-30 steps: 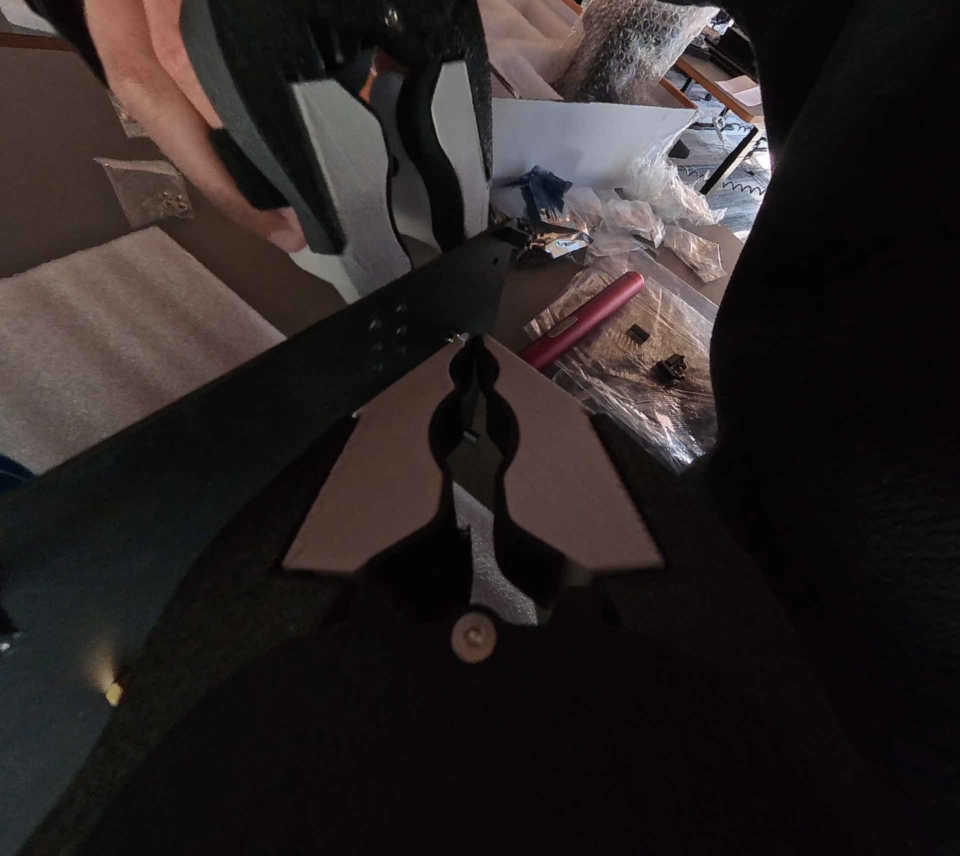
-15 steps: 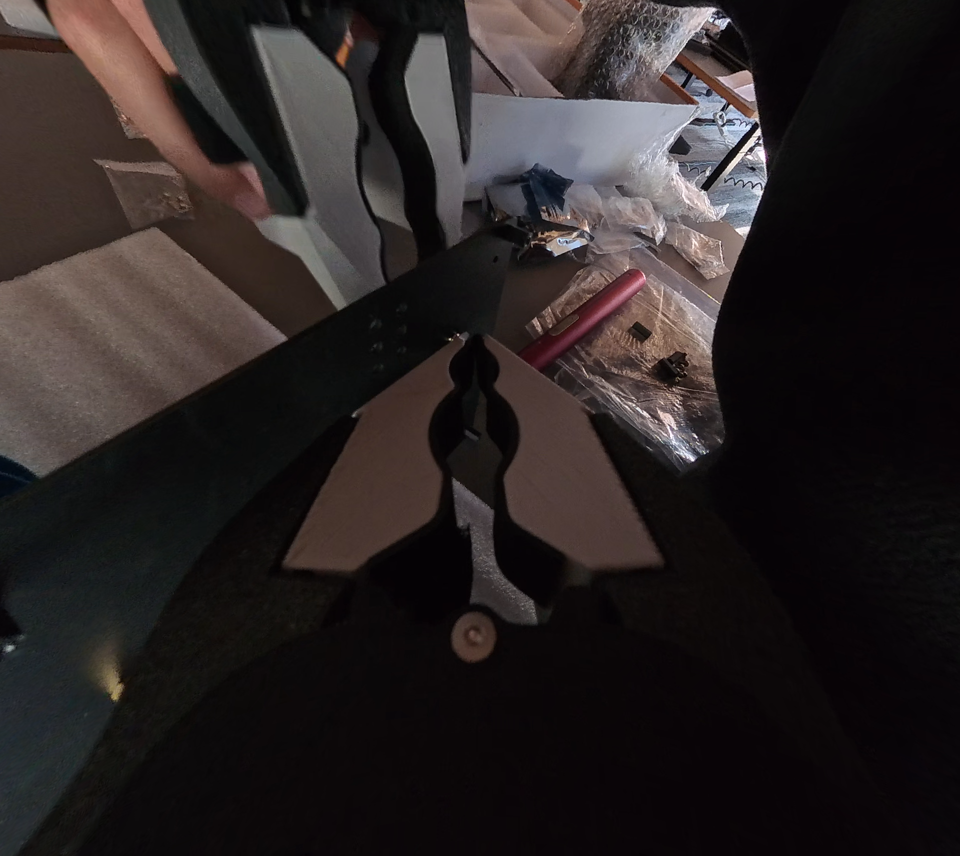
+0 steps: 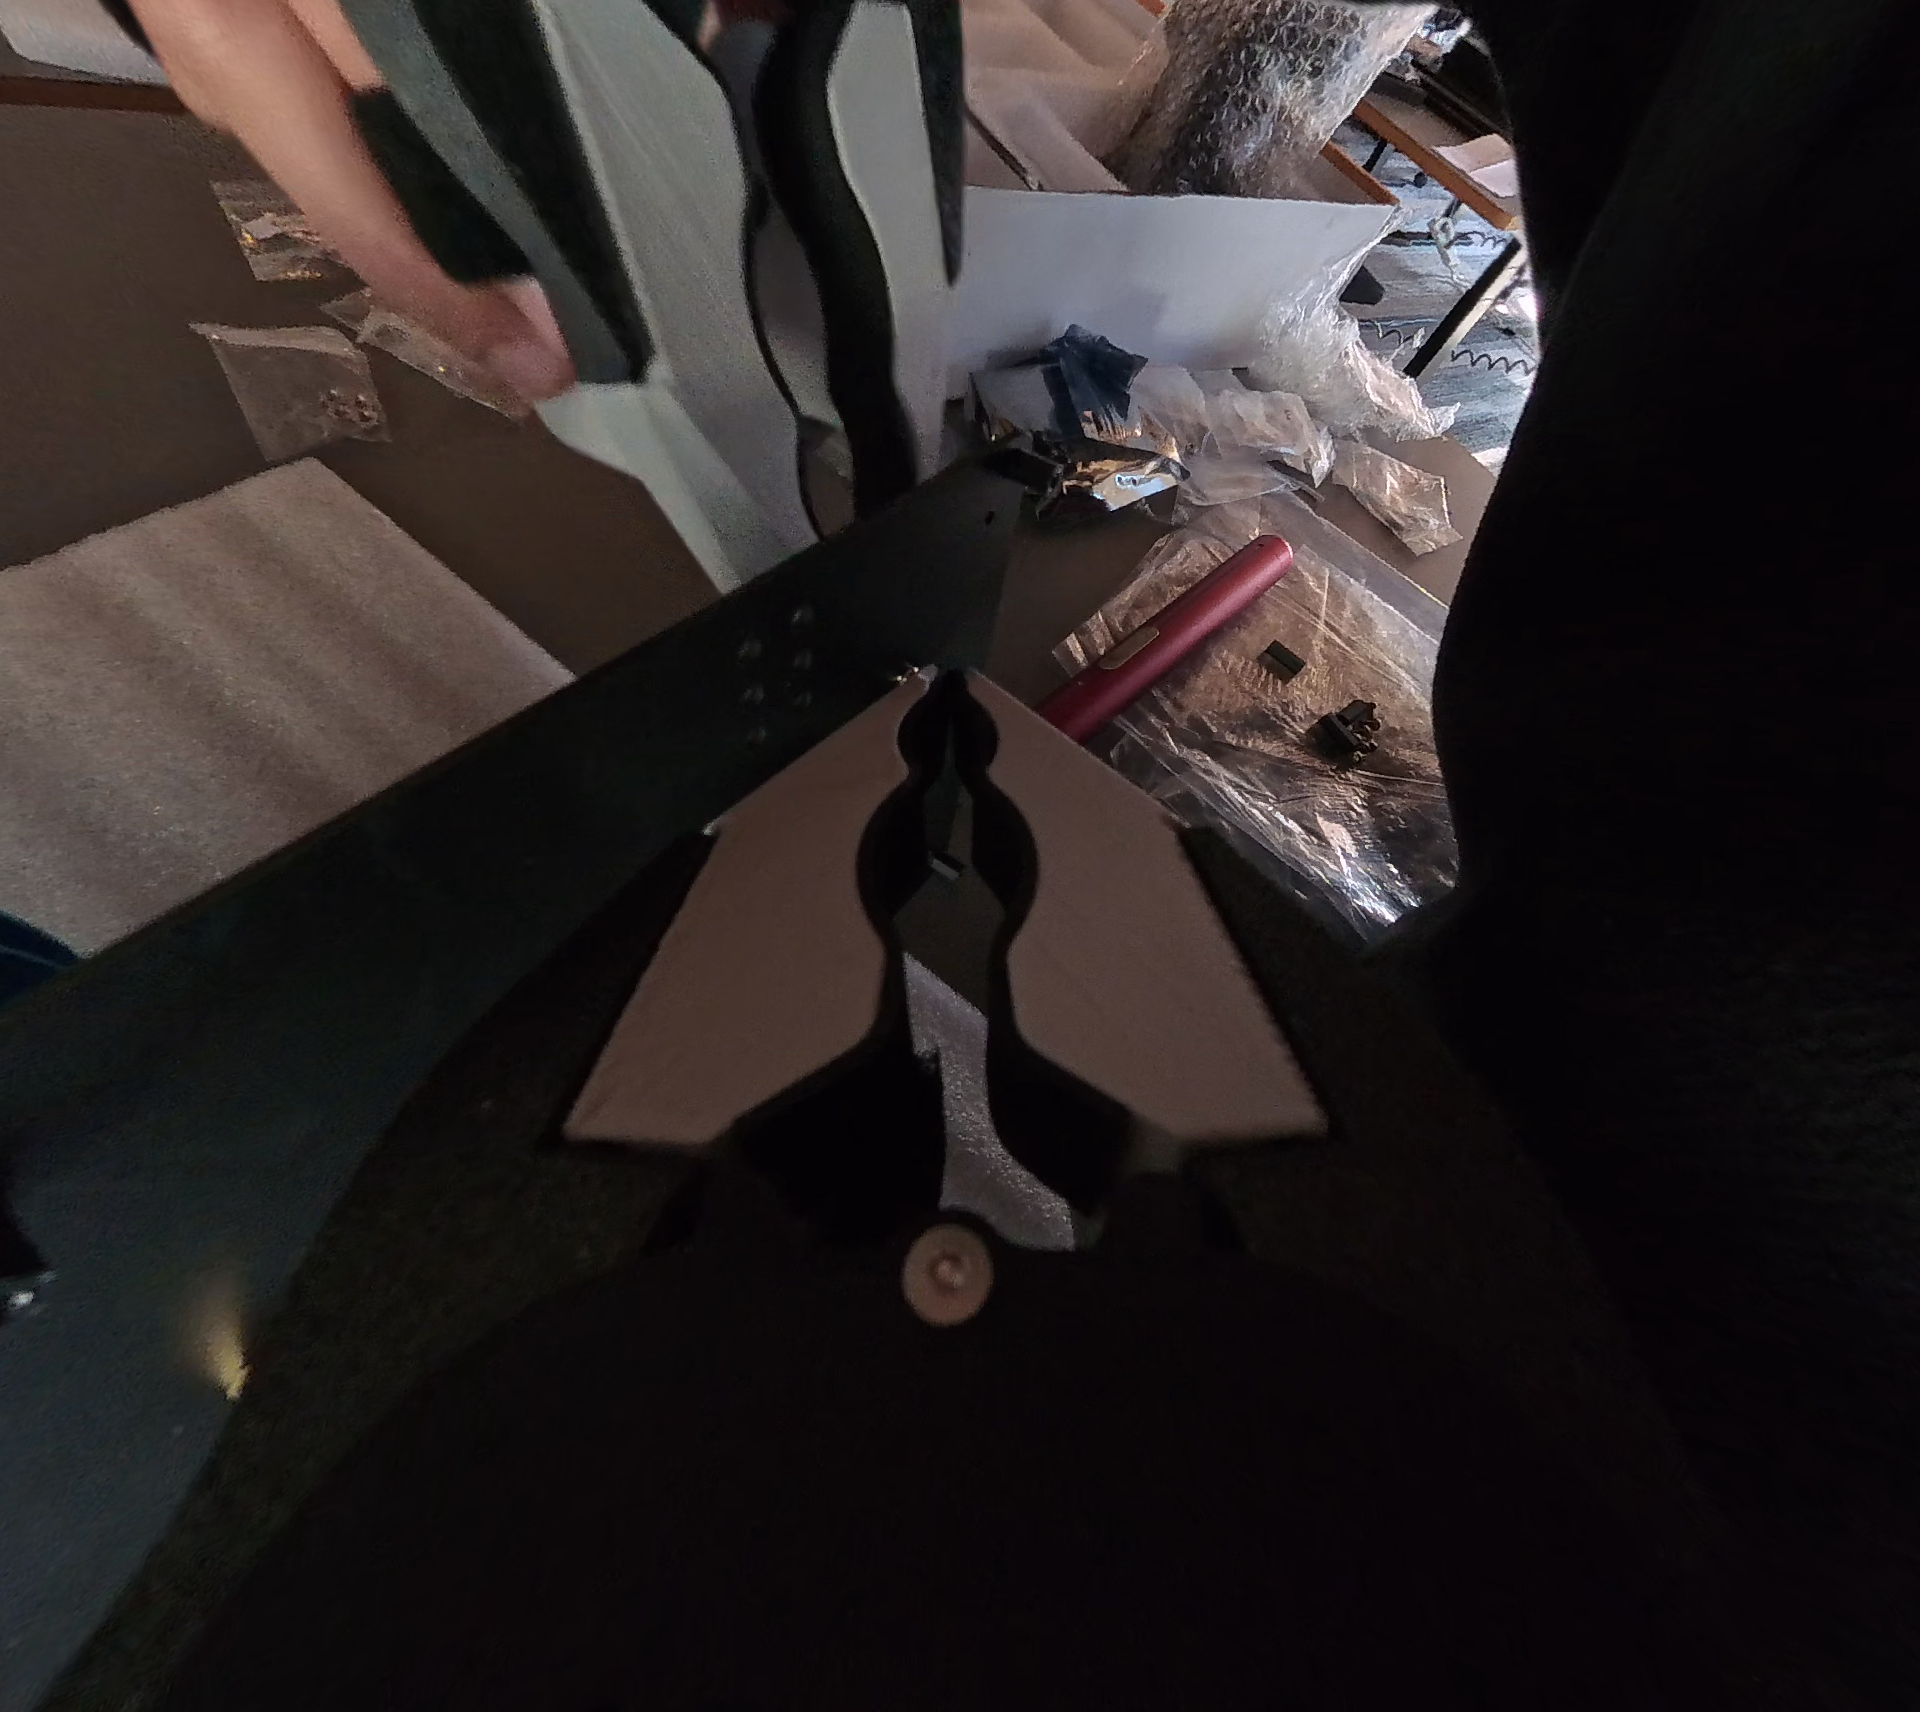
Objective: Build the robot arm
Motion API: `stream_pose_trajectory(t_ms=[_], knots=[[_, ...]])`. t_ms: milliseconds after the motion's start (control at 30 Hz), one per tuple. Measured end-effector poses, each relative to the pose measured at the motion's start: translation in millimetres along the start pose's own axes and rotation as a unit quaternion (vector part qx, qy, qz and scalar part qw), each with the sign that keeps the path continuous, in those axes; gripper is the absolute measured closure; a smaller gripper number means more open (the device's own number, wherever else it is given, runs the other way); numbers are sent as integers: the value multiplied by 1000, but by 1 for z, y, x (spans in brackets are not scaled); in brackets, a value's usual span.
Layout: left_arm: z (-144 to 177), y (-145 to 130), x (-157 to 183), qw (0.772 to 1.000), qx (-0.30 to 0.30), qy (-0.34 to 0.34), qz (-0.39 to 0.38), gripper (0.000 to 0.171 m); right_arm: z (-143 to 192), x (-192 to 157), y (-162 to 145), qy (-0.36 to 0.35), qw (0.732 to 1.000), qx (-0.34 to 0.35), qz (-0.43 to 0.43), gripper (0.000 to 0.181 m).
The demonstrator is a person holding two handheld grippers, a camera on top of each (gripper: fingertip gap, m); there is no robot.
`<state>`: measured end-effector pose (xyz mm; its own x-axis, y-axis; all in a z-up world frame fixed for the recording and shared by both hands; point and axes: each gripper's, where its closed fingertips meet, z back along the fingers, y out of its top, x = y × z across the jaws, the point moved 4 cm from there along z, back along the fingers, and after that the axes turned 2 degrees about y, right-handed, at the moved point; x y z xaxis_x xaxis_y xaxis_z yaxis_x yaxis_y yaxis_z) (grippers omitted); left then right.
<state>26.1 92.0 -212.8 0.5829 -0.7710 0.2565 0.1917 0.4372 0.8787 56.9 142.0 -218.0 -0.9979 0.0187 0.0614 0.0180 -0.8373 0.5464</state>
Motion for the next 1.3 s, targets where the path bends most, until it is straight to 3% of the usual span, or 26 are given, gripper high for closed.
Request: stream_pose_trajectory(t_ms=[133,333,500,700,867,1067,1200,1300], knots=[[0,1,0,1000,-1,1,-1,171,-18,0,-1,7,1000,-10,5,151],[0,0,0,1000,-4,2,-4,171,9,6,-1,-18,1000,-11,0,157],[-1,0,0,1000,0,1,-1,171,-16,1,3,4,1000,-11,13,152],[0,0,0,1000,-4,5,-6,171,9,5,3,-17,1000,-14,15,162],[-1,0,0,1000,-2,6,-4,171,-21,-2,0,23,999,-22,12,149],[-1,0,0,1000,-1,5,-7,171,12,7,-4,-13,1000,-20,1,160],[-1,1,1,1000,2,1,-5,171,-17,-1,0,25,999,-30,2,148],[-1,0,0,1000,-2,1,-10,171,-16,1,-1,20,999,-33,3,151]])
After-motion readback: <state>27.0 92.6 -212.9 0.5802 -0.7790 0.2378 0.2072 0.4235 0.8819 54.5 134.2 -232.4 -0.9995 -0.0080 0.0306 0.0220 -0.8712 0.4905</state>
